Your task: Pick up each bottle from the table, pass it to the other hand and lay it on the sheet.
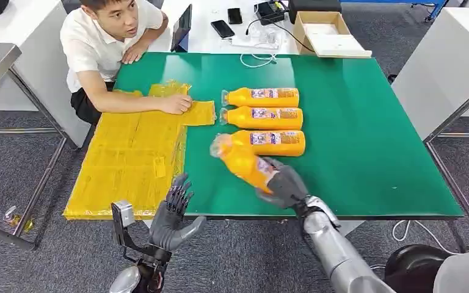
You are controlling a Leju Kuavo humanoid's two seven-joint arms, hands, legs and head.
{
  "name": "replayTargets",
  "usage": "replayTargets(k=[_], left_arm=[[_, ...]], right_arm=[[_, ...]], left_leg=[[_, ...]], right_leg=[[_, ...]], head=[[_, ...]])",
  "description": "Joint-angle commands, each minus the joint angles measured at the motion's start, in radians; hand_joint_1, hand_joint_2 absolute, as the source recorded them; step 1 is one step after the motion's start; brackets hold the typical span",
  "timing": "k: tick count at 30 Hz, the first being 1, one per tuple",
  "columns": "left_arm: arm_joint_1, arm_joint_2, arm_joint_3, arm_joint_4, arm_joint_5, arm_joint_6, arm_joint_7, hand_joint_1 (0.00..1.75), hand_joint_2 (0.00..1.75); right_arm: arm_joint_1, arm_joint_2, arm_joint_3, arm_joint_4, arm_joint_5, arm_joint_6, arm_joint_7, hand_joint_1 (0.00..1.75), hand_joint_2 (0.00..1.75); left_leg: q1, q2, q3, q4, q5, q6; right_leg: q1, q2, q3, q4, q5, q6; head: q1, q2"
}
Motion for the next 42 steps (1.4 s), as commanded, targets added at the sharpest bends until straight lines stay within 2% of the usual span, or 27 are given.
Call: replayTargets(k=[1,5,15,20,25,31,32,33,42], left_arm=[[-0.019,0.047,-0.037,0.03,-0.004,0.028,-0.002,0.0,1.75],[-0.021,0.042,-0.033,0.007,-0.009,0.023,-0.023,0.0,1.75],[-0.019,0.042,-0.033,0.005,-0.009,0.023,-0.023,0.0,1.75],[-0.04,0.034,-0.042,-0.006,-0.109,0.048,-0.099,0.0,1.75],[-0.056,0.016,-0.031,0.014,-0.11,0.059,-0.101,0.0,1.75],[-0.063,0.023,-0.041,0.019,-0.082,-0.007,-0.097,0.03,1.75],[-0.064,0.021,-0.04,0.028,-0.083,-0.009,-0.097,1.66,1.75],[-0.064,0.021,-0.038,0.039,-0.084,-0.013,-0.098,1.75,1.75],[-0.064,0.018,-0.034,0.05,-0.089,-0.012,-0.099,1.75,1.75]], right_arm=[[0.058,0.104,0.273,-0.087,-0.075,0.022,-0.01,1.75,1.75],[0.066,0.091,0.307,-0.095,-0.124,0.042,-0.005,1.75,1.75],[0.063,0.084,0.306,-0.094,-0.129,0.046,-0.007,1.75,1.75],[0.058,0.085,0.338,-0.049,-0.171,0.057,-0.015,1.75,1.75],[0.063,0.107,0.38,-0.058,-0.187,0.087,-0.034,1.75,1.75],[0.033,0.113,0.396,-0.046,-0.22,0.097,-0.036,1.75,1.75],[0.033,0.109,0.397,-0.061,-0.228,0.103,-0.039,1.75,1.75],[0.033,0.105,0.396,-0.079,-0.242,0.113,-0.041,1.75,1.75],[0.041,0.097,0.394,-0.12,-0.271,0.129,-0.034,1.75,1.75]], left_leg=[[0.001,0.004,0.001,-0.002,-0.001,-0.002],[0.001,-0.001,-0.003,-0.001,0.0,-0.001],[-0.001,-0.002,-0.01,-0.001,0.001,-0.001],[-0.001,-0.003,-0.011,-0.001,0.001,-0.001],[-0.001,-0.003,-0.01,-0.001,0.0,-0.001],[-0.001,-0.002,-0.01,0.0,0.0,-0.001],[-0.001,-0.002,-0.012,0.0,0.001,0.0],[-0.001,-0.002,-0.012,0.0,0.001,0.0],[-0.001,-0.002,-0.01,0.0,0.0,-0.001]], right_leg=[[0.001,0.002,0.0,-0.001,0.0,-0.003],[0.001,-0.002,-0.002,0.0,-0.002,-0.002],[-0.002,-0.003,-0.009,0.0,-0.001,-0.002],[-0.001,-0.004,-0.009,0.0,-0.001,-0.002],[-0.001,-0.004,-0.009,0.0,-0.002,-0.002],[-0.002,-0.004,-0.009,0.001,-0.002,-0.002],[-0.002,-0.003,-0.01,0.001,-0.001,-0.002],[-0.002,-0.003,-0.011,0.0,-0.001,-0.001],[-0.002,-0.003,-0.009,0.001,-0.002,-0.002]], head=[[0.0,0.0],[0.0,0.0],[0.0,0.0],[0.0,0.0],[0.0,0.0],[0.0,0.0],[0.0,0.0],[0.0,0.0],[0.0,0.0]])
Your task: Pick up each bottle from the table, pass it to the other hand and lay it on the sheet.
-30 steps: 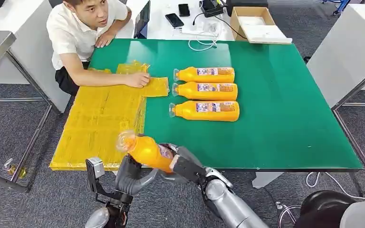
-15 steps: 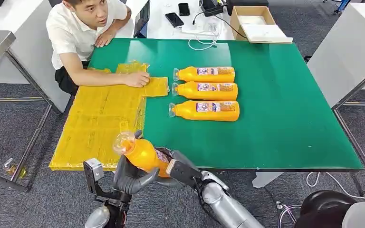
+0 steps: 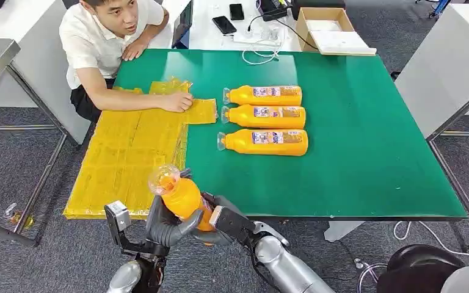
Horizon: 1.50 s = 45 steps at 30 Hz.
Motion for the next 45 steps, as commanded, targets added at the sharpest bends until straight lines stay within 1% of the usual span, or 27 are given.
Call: replayTargets(k=[1,5,7,9,10,11,13,15,16,17,18,24,25,26,27,28,29,31,32,34,37,39,41,42,43,44,45], left_arm=[[-0.04,0.014,-0.022,0.074,-0.003,-0.004,0.004,1.75,1.75],[-0.034,0.013,-0.001,0.081,0.066,-0.043,0.058,1.75,1.75],[-0.025,0.02,0.004,0.083,0.106,-0.069,0.087,1.75,1.75],[-0.014,0.025,0.004,0.077,0.126,-0.085,0.1,1.75,1.75],[-0.004,0.03,0.003,0.068,0.128,-0.085,0.102,1.75,1.75],[0.001,0.033,0.001,0.062,0.128,-0.085,0.104,1.75,1.75],[0.012,0.037,0.0,0.058,0.119,-0.067,0.093,1.75,1.75],[0.005,0.035,0.004,0.074,0.117,-0.058,0.091,1.75,1.75],[-0.002,0.034,0.006,0.084,0.117,-0.057,0.091,1.75,1.75],[-0.005,0.034,0.006,0.087,0.116,-0.056,0.091,1.75,1.75],[-0.01,0.034,0.007,0.089,0.111,-0.056,0.09,1.75,1.75],[-0.008,0.031,0.01,0.087,0.11,-0.052,0.086,1.75,1.75],[-0.005,0.028,0.012,0.08,0.102,-0.046,0.082,1.75,1.75],[0.0,0.028,0.024,0.054,0.093,-0.03,0.078,1.75,1.75],[0.001,0.032,0.027,0.046,0.093,-0.03,0.078,1.75,1.75],[0.001,0.032,0.027,0.046,0.093,-0.03,0.078,1.75,1.75],[0.001,0.032,0.027,0.046,0.093,-0.03,0.078,1.75,1.75],[0.001,0.032,0.027,0.046,0.093,-0.03,0.078,1.75,1.75],[0.002,0.032,0.028,0.043,0.085,-0.023,0.076,1.75,1.75],[0.005,0.047,0.036,0.012,-0.007,0.045,0.045,1.75,1.75],[0.028,0.06,0.062,-0.036,-0.137,0.173,0.047,1.75,1.75],[0.053,0.066,0.071,-0.074,-0.141,0.183,0.044,1.75,1.75],[0.088,0.081,0.074,-0.122,-0.202,0.257,0.03,1.75,1.75],[0.102,0.089,0.073,-0.143,-0.281,0.339,0.027,1.75,1.75],[0.111,0.094,0.074,-0.158,-0.321,0.382,0.024,1.75,1.75],[0.128,0.106,0.082,-0.191,-0.359,0.42,0.022,1.75,1.75],[0.137,0.11,0.091,-0.211,-0.367,0.43,0.029,1.75,1.75]], right_arm=[[-0.038,-0.011,0.048,-0.034,-0.014,0.01,0.003,1.75,1.75],[-0.028,-0.026,0.056,-0.106,-0.024,0.004,0.002,1.75,1.75],[-0.024,-0.029,0.063,-0.136,-0.011,-0.022,0.004,1.75,1.75],[-0.013,-0.025,0.061,-0.156,-0.012,-0.034,0.001,1.5,1.75],[-0.003,-0.023,0.065,-0.176,-0.013,-0.035,-0.003,1.75,1.75],[0.003,-0.024,0.068,-0.188,-0.015,-0.032,-0.004,1.75,1.75],[0.02,-0.027,0.075,-0.219,-0.016,-0.042,-0.003,1.75,1.75],[0.023,-0.029,0.07,-0.229,-0.024,-0.05,-0.001,1.75,1.75],[0.025,-0.03,0.061,-0.235,-0.031,-0.055,-0.001,1.45,1.75],[0.027,-0.03,0.056,-0.237,-0.04,-0.052,0.0,0.02,1.75],[0.03,-0.033,0.05,-0.241,-0.047,-0.049,0.001,0.0,1.75],[0.032,-0.034,0.049,-0.245,-0.046,-0.051,0.001,0.0,1.75],[0.036,-0.035,0.045,-0.249,-0.045,-0.055,0.001,0.0,1.75],[0.046,-0.03,0.032,-0.264,-0.039,-0.087,0.001,0.0,1.75],[0.047,-0.031,0.032,-0.27,-0.039,-0.088,0.001,0.0,1.75],[0.047,-0.031,0.032,-0.27,-0.039,-0.088,0.001,0.0,1.75],[0.047,-0.031,0.032,-0.27,-0.039,-0.088,0.001,0.0,1.75],[0.047,-0.031,0.032,-0.27,-0.039,-0.088,0.001,0.0,1.75],[0.051,-0.031,0.03,-0.276,-0.039,-0.09,0.001,0.0,0.0],[0.087,-0.039,0.014,-0.329,-0.006,-0.156,-0.026,0.0,0.0],[0.181,-0.053,-0.012,-0.428,0.056,-0.25,-0.021,0.0,0.0],[0.235,-0.055,-0.023,-0.459,0.064,-0.266,-0.021,0.0,0.0],[0.276,-0.055,-0.022,-0.465,0.099,-0.299,-0.019,0.0,0.0],[0.299,-0.05,-0.029,-0.472,0.119,-0.32,-0.025,0.0,0.0],[0.313,-0.048,-0.03,-0.48,0.13,-0.333,-0.03,0.0,0.0],[0.337,-0.044,-0.031,-0.502,0.14,-0.346,-0.038,0.0,0.0],[0.347,-0.043,-0.029,-0.521,0.16,-0.369,-0.046,0.0,0.0]], left_leg=[[0.0,0.001,0.002,-0.001,0.0,-0.001],[0.0,0.001,0.001,0.0,0.0,-0.001],[0.0,0.001,0.003,-0.001,0.0,-0.001],[0.0,0.002,0.003,-0.001,-0.001,-0.001],[0.0,0.002,0.002,-0.001,-0.001,-0.001],[0.0,0.003,0.004,-0.001,-0.002,-0.002],[0.0,0.003,0.002,-0.001,-0.001,-0.001],[0.0,0.003,0.005,-0.001,-0.002,-0.002],[0.0,0.004,0.006,-0.001,-0.003,-0.002],[0.0,0.003,0.006,-0.001,-0.003,-0.003],[0.0,0.003,0.01,-0.002,-0.004,-0.004],[0.0,0.003,0.01,-0.002,-0.004,-0.004],[-0.001,0.003,0.007,-0.001,-0.003,-0.003],[-0.001,0.003,0.009,-0.002,-0.003,-0.003],[0.0,0.001,0.004,-0.001,-0.001,-0.002],[0.0,0.001,0.005,-0.001,-0.002,-0.002],[0.0,0.0,0.0,-0.001,-0.001,-0.001],[0.0,0.0,0.0,-0.001,-0.001,-0.001],[0.0,0.001,0.002,-0.001,-0.001,-0.001],[0.0,0.001,0.003,-0.001,-0.001,-0.002],[0.0,-0.002,0.0,-0.001,-0.001,-0.001],[0.0,-0.002,0.001,-0.001,-0.001,-0.001],[0.0,-0.002,0.002,-0.002,-0.002,-0.001],[0.0,-0.002,0.001,-0.002,-0.001,-0.001],[0.0,-0.001,0.001,-0.002,-0.001,-0.001],[0.0,-0.001,0.003,-0.002,-0.003,-0.002],[0.0,-0.002,0.002,-0.001,-0.002,-0.002]], right_leg=[[0.0,0.0,0.002,0.0,-0.001,-0.002],[0.0,0.0,0.001,0.0,0.0,-0.001],[0.0,0.0,0.002,0.0,-0.001,-0.002],[0.0,0.001,0.002,0.0,-0.001,-0.002],[0.0,0.002,0.001,0.0,0.0,-0.002],[0.0,0.002,0.003,0.0,-0.001,-0.003],[0.0,0.002,0.001,0.0,0.0,-0.002],[0.0,0.002,0.004,0.0,-0.002,-0.003],[0.0,0.002,0.005,0.0,-0.002,-0.003],[0.0,0.002,0.005,0.001,-0.003,-0.004],[0.0,0.001,0.008,0.002,-0.005,-0.006],[0.0,0.0,0.008,0.002,-0.005,-0.006],[0.0,0.001,0.005,0.001,-0.003,-0.004],[0.0,0.001,0.007,0.001,-0.004,-0.005],[0.0,0.0,0.003,0.001,-0.001,-0.003],[0.0,0.001,0.004,0.001,-0.002,-0.003],[0.0,-0.001,0.0,0.0,0.0,-0.002],[0.0,-0.001,0.001,0.0,0.0,-0.002],[0.0,0.0,0.001,0.0,-0.001,-0.002],[0.0,0.0,0.002,0.001,-0.001,-0.003],[0.0,-0.002,0.001,0.0,-0.001,-0.002],[0.0,-0.003,0.002,0.0,-0.001,-0.002],[0.0,-0.003,0.003,-0.001,-0.002,-0.002],[0.0,-0.002,0.002,-0.001,-0.001,-0.002],[0.0,-0.002,0.002,-0.001,-0.001,-0.002],[0.0,-0.002,0.004,-0.001,-0.002,-0.003],[0.0,-0.003,0.002,0.0,-0.002,-0.002]], head=[[0.0,0.0],[0.0,0.0],[0.0,0.0],[0.0,0.0],[0.0,0.0],[0.0,0.0],[0.0,0.0],[0.0,0.0],[0.0,0.0],[0.0,0.0],[0.001,0.0],[0.001,0.0],[0.0,0.0],[0.0,0.0],[0.0,0.0],[0.0,0.0],[0.0,0.0],[0.0,0.0],[0.001,0.0],[0.0,0.0],[0.0,0.0],[0.0,0.0],[0.001,0.0],[0.0,0.0],[0.0,0.0],[0.0,0.0],[0.002,0.0]])
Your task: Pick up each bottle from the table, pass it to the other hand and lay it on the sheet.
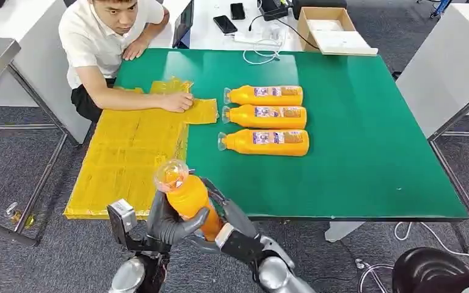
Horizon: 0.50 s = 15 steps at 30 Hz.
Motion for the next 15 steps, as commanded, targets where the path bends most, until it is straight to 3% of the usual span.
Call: replayTargets(k=[1,3,6,11,15], left_arm=[[0.109,0.106,0.102,-0.129,-0.243,0.283,0.012,1.75,1.75],[0.095,0.105,0.123,-0.12,-0.376,0.376,0.015,1.75,1.75],[0.062,0.093,0.157,-0.101,-0.5,0.431,0.009,1.75,1.75],[0.011,0.094,0.211,-0.044,-0.741,0.513,0.069,1.75,1.75],[-0.002,0.1,0.251,-0.021,-0.758,0.52,0.073,1.75,1.75]], right_arm=[[0.145,0.003,-0.024,-0.204,0.085,-0.12,-0.048,0.0,0.0],[0.159,0.013,-0.04,-0.233,0.086,-0.158,-0.054,0.0,0.0],[0.178,0.011,-0.058,-0.266,0.07,-0.175,-0.055,0.0,0.0],[0.2,0.035,-0.143,-0.301,0.038,-0.253,-0.091,0.0,0.0],[0.201,0.04,-0.161,-0.299,0.027,-0.259,-0.088,0.0,0.0]], left_leg=[[0.0,0.004,0.006,-0.002,-0.002,-0.002],[0.001,0.005,0.001,0.0,-0.002,-0.003],[0.002,-0.003,-0.001,0.0,0.0,-0.002],[0.001,-0.001,0.002,-0.001,0.0,-0.003],[0.0,0.001,0.002,-0.002,0.0,-0.002]], right_leg=[[0.0,0.002,0.003,0.0,-0.002,-0.003],[0.002,0.003,-0.002,0.001,-0.001,-0.003],[0.002,-0.003,-0.001,0.0,-0.004,-0.002],[0.001,-0.004,0.001,0.001,-0.005,-0.002],[0.0,-0.001,0.001,0.0,-0.003,-0.001]], head=[[0.001,0.0],[-0.002,0.0],[-0.001,0.0],[-0.001,0.0],[-0.001,0.0]])
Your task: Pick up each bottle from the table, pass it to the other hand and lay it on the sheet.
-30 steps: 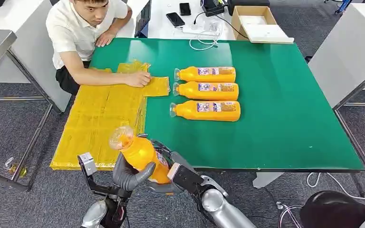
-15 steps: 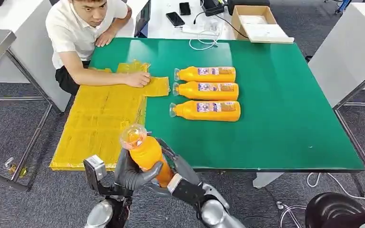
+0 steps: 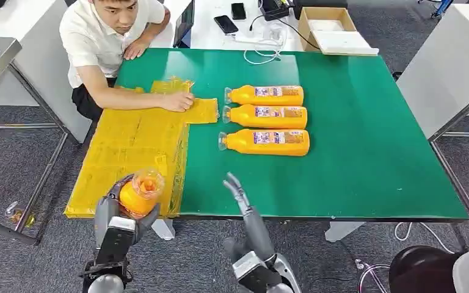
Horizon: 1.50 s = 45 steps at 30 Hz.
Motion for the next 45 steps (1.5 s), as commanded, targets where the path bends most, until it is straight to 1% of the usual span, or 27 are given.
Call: replayTargets(k=[1,4,7,8,9,10,11,13,14,15,17,22,23,24,26,27,28,30,33,34,36,38,40,42,43,44,45], left_arm=[[-0.075,0.035,0.126,0.092,-0.092,0.032,0.03,1.75,1.75],[-0.097,0.041,0.152,0.122,-0.197,0.037,0.053,1.75,1.75],[-0.107,0.039,0.159,0.131,-0.199,0.034,0.053,1.75,1.75],[-0.107,0.039,0.159,0.131,-0.199,0.034,0.053,1.75,1.75],[-0.119,0.043,0.151,0.151,-0.247,0.037,0.072,1.75,1.75],[-0.16,0.055,0.139,0.218,-0.435,0.083,0.117,1.75,1.75],[-0.194,0.061,0.131,0.271,-0.509,0.084,0.138,1.75,1.75],[-0.285,0.07,0.103,0.414,-0.593,0.044,0.169,1.75,1.75],[-0.322,0.073,0.087,0.477,-0.629,0.031,0.171,1.75,1.75],[-0.365,0.071,0.073,0.55,-0.643,0.009,0.166,1.75,1.75],[-0.413,0.063,0.062,0.636,-0.645,-0.016,0.155,1.75,1.75],[-0.525,0.072,-0.038,0.867,-0.769,-0.036,0.151,1.75,1.75],[-0.53,0.071,-0.04,0.879,-0.774,-0.035,0.155,1.75,1.75],[-0.53,0.071,-0.04,0.879,-0.774,-0.035,0.155,1.75,1.75],[-0.556,0.057,-0.072,0.924,-0.805,-0.047,0.153,1.75,1.75],[-0.563,0.047,-0.077,0.935,-0.804,-0.062,0.152,1.75,1.75],[-0.573,0.037,-0.082,0.944,-0.805,-0.082,0.168,1.75,1.75],[-0.579,0.03,-0.086,0.947,-0.808,-0.086,0.179,1.75,1.75],[-0.583,0.034,-0.093,0.954,-0.813,-0.095,0.179,1.75,1.75],[-0.597,0.037,-0.106,0.974,-0.808,-0.138,0.179,1.75,1.75],[-0.632,0.03,-0.061,1.018,-0.72,-0.218,0.17,1.75,1.75],[-0.665,0.024,-0.028,1.058,-0.675,-0.263,0.192,1.75,1.75],[-0.671,0.026,-0.027,1.059,-0.674,-0.265,0.192,1.75,1.75],[-0.677,0.022,-0.021,1.073,-0.666,-0.281,0.197,1.75,1.75],[-0.687,0.016,-0.001,1.093,-0.635,-0.314,0.217,1.45,1.75],[-0.7,0.013,0.017,1.113,-0.61,-0.346,0.236,0.73,1.75],[-0.714,0.011,0.061,1.133,-0.55,-0.391,0.235,0.19,1.75]], right_arm=[[0.021,0.022,-0.099,-0.036,-0.024,-0.026,-0.002,0.0,0.0],[0.016,0.015,-0.103,-0.014,-0.015,-0.017,0.001,0.0,0.0],[0.012,0.018,-0.104,-0.009,-0.014,-0.015,0.0,0.0,0.0],[0.012,0.018,-0.104,-0.009,-0.014,-0.015,0.0,0.0,0.0],[0.009,0.02,-0.103,-0.008,-0.014,-0.009,0.001,0.0,0.0],[-0.001,0.024,-0.098,0.002,-0.013,0.006,-0.003,0.0,0.0],[-0.01,0.029,-0.095,0.014,-0.015,0.016,-0.006,0.0,0.0],[-0.029,0.042,-0.083,0.039,-0.032,0.05,-0.01,0.0,0.0],[-0.034,0.047,-0.079,0.047,-0.036,0.058,-0.011,0.0,0.0],[-0.043,0.05,-0.071,0.061,-0.04,0.071,-0.011,0.0,0.0],[-0.051,0.053,-0.064,0.077,-0.043,0.079,-0.01,0.0,0.0],[-0.067,0.055,-0.043,0.097,-0.055,0.121,-0.025,0.0,0.0],[-0.068,0.056,-0.043,0.099,-0.055,0.122,-0.025,0.0,0.0],[-0.068,0.056,-0.043,0.099,-0.055,0.122,-0.025,0.0,0.0],[-0.071,0.065,-0.037,0.116,-0.055,0.122,-0.025,0.0,0.0],[-0.071,0.066,-0.036,0.122,-0.057,0.124,-0.027,0.0,0.0],[-0.069,0.07,-0.037,0.125,-0.063,0.131,-0.031,0.0,0.0],[-0.069,0.073,-0.034,0.126,-0.062,0.13,-0.031,0.0,0.0],[-0.069,0.073,-0.036,0.124,-0.064,0.131,-0.032,0.0,0.0],[-0.071,0.075,-0.036,0.125,-0.067,0.136,-0.034,0.0,0.0],[-0.077,0.084,-0.035,0.136,-0.07,0.141,-0.035,0.0,0.0],[-0.081,0.089,-0.033,0.145,-0.07,0.14,-0.035,0.0,0.0],[-0.081,0.089,-0.033,0.146,-0.07,0.141,-0.035,0.0,0.0],[-0.081,0.089,-0.033,0.147,-0.071,0.141,-0.035,0.0,0.0],[-0.08,0.09,-0.034,0.148,-0.071,0.141,-0.035,0.0,0.0],[-0.079,0.091,-0.035,0.149,-0.07,0.141,-0.036,0.0,0.0],[-0.082,0.092,-0.037,0.159,-0.07,0.141,-0.035,0.0,0.0]], left_leg=[[0.0,0.001,0.003,-0.001,0.0,-0.001],[0.0,0.0,0.006,-0.002,-0.001,-0.002],[0.0,0.0,0.003,-0.001,0.0,-0.001],[0.0,0.001,0.005,-0.002,-0.001,-0.002],[0.0,0.001,0.005,-0.002,-0.001,-0.001],[0.0,0.0,0.003,-0.001,0.0,-0.001],[0.0,0.0,0.006,-0.002,-0.001,-0.002],[0.0,-0.002,0.003,-0.002,0.001,-0.001],[0.0,-0.003,0.006,-0.003,0.001,-0.002],[0.0,-0.004,0.005,-0.003,0.002,-0.002],[0.0,-0.003,0.006,-0.002,0.002,-0.002],[0.0,-0.002,0.004,-0.002,0.003,0.0],[0.0,-0.002,0.006,-0.002,0.002,-0.001],[0.0,-0.002,0.005,-0.002,0.003,0.0],[0.0,0.0,0.006,-0.002,0.002,-0.001],[0.0,0.0,0.004,-0.001,0.002,0.0],[0.0,-0.001,0.007,-0.002,0.001,-0.001],[0.0,-0.002,0.004,-0.001,0.002,0.0],[0.0,0.0,0.005,-0.001,0.002,0.0],[0.0,0.001,0.005,-0.001,0.002,0.0],[0.0,0.0,0.006,-0.001,0.002,-0.001],[0.0,0.0,0.005,0.0,0.002,-0.001],[0.0,-0.003,0.008,-0.001,0.003,0.0],[0.0,-0.002,0.01,-0.001,0.003,-0.001],[0.0,-0.002,0.011,-0.001,0.003,0.0],[0.0,-0.001,0.012,-0.002,0.003,-0.001],[0.001,-0.002,0.012,-0.001,0.003,-0.001]], right_leg=[[0.0,0.0,0.002,-0.001,0.0,-0.002],[0.001,-0.002,0.005,-0.001,-0.001,-0.003],[0.0,-0.001,0.002,-0.001,0.0,-0.001],[0.001,-0.001,0.005,-0.001,-0.001,-0.002],[0.0,-0.001,0.004,-0.001,-0.001,-0.002],[0.001,-0.001,0.003,-0.001,0.0,-0.002],[0.001,-0.002,0.005,-0.001,-0.001,-0.002],[0.0,-0.002,0.003,-0.001,0.0,-0.001],[0.001,-0.004,0.006,-0.002,0.0,-0.003],[0.0,-0.004,0.005,-0.001,0.0,-0.002],[0.001,-0.004,0.006,-0.001,0.0,-0.003],[0.0,-0.002,0.005,-0.001,0.001,-0.002],[0.001,-0.003,0.007,-0.001,0.0,-0.002],[0.0,-0.002,0.006,-0.001,0.0,-0.002],[0.0,-0.001,0.006,0.0,0.0,-0.003],[0.001,-0.001,0.004,0.0,0.001,-0.002],[0.001,-0.002,0.007,0.0,-0.001,-0.003],[0.0,-0.002,0.005,0.0,0.0,-0.002],[0.001,0.0,0.005,0.0,0.001,-0.002],[0.0,0.0,0.005,0.0,0.001,-0.002],[0.0,-0.001,0.005,0.0,0.001,-0.003],[0.001,-0.001,0.006,0.0,0.001,-0.003],[0.001,-0.002,0.008,0.0,0.001,-0.002],[0.001,-0.002,0.011,0.0,0.001,-0.003],[0.0,-0.002,0.011,0.0,0.002,-0.002],[0.001,-0.001,0.012,0.0,0.002,-0.003],[0.001,-0.002,0.011,0.0,0.002,-0.003]], head=[[0.0,0.0],[0.0,0.0],[0.0,0.0],[0.0,0.0],[0.0,0.0],[0.0,0.0],[0.0,0.0],[0.0,0.0],[0.0,0.0],[0.0,0.0],[0.0,0.0],[0.0,0.0],[0.0,0.0],[0.0,0.0],[0.0,0.0],[0.0,0.0],[0.0,0.0],[0.0,0.0],[0.0,0.0],[0.0,0.0],[0.0,0.0],[0.0,0.0],[0.0,0.0],[0.0,0.0],[0.0,0.0],[0.0,0.0],[0.0,0.0]])
